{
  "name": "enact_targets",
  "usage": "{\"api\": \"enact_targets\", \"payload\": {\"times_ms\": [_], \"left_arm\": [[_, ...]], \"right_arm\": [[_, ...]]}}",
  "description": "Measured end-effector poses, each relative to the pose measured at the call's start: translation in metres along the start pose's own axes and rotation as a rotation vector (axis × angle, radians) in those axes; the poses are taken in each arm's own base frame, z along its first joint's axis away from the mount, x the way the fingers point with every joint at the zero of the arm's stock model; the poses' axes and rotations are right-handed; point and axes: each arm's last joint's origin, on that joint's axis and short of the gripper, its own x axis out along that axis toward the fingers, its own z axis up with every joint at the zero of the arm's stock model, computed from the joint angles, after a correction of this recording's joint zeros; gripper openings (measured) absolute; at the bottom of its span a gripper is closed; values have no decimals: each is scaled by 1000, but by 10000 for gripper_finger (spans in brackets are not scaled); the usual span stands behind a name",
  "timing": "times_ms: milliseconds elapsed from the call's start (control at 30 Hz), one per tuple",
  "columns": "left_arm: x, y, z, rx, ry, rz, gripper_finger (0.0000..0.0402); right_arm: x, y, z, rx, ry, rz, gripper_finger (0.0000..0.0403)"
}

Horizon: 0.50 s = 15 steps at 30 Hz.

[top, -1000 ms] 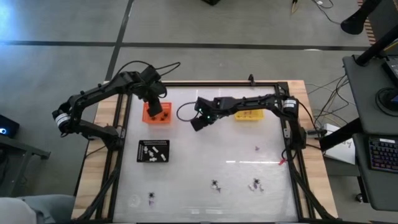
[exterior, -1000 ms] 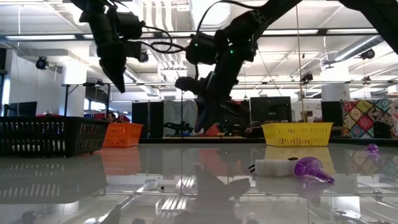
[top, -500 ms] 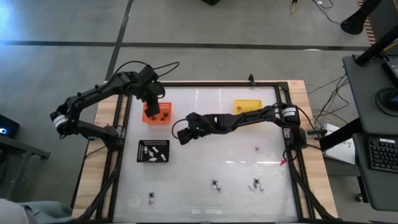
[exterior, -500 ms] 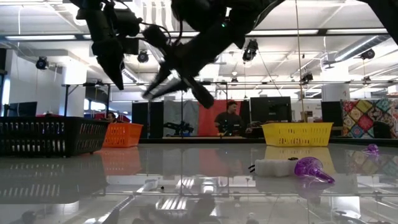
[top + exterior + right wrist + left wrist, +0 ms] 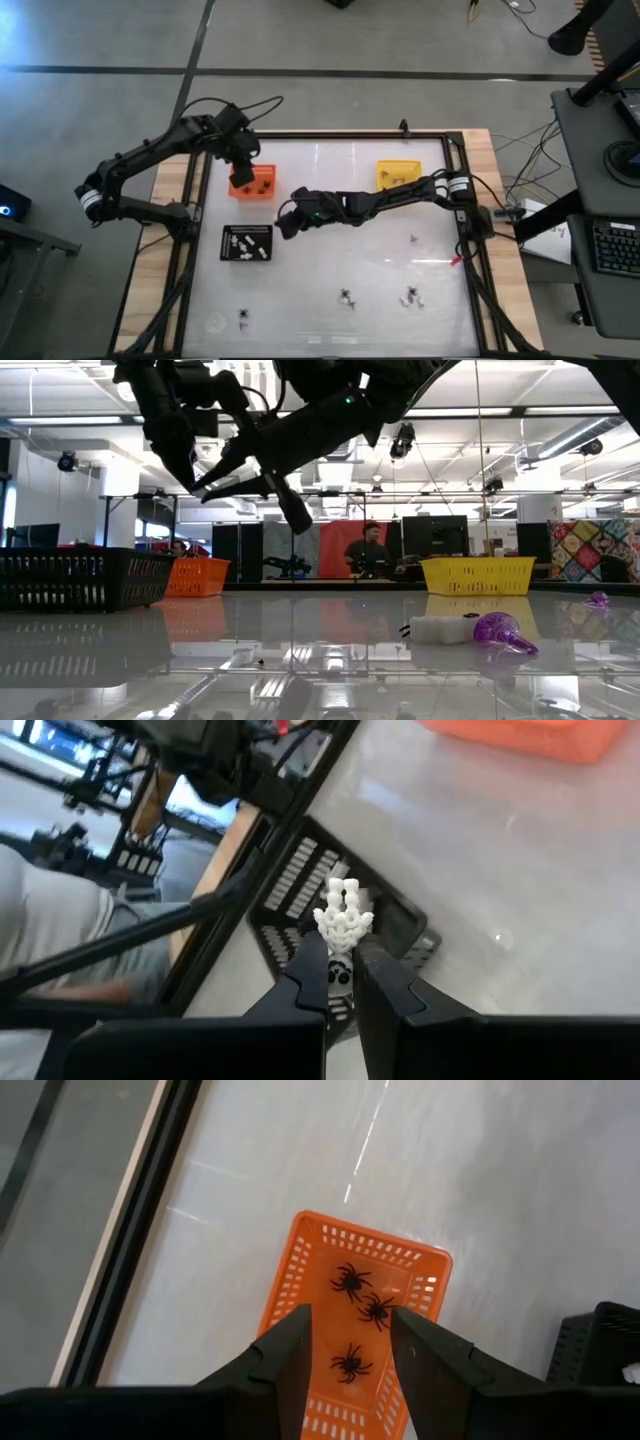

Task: Sort Halloween decoration
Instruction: Put the white skeleton toy into the black bin

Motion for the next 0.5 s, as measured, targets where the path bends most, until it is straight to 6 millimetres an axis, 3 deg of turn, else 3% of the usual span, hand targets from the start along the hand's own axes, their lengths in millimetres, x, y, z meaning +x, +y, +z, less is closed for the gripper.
{"api": "enact_targets", "payload": {"times_ms": [500], "left_arm": [[-17,1,6,2,-69,26,120]], "right_arm": [[-1,20,-14,-29,66,154,13]]}}
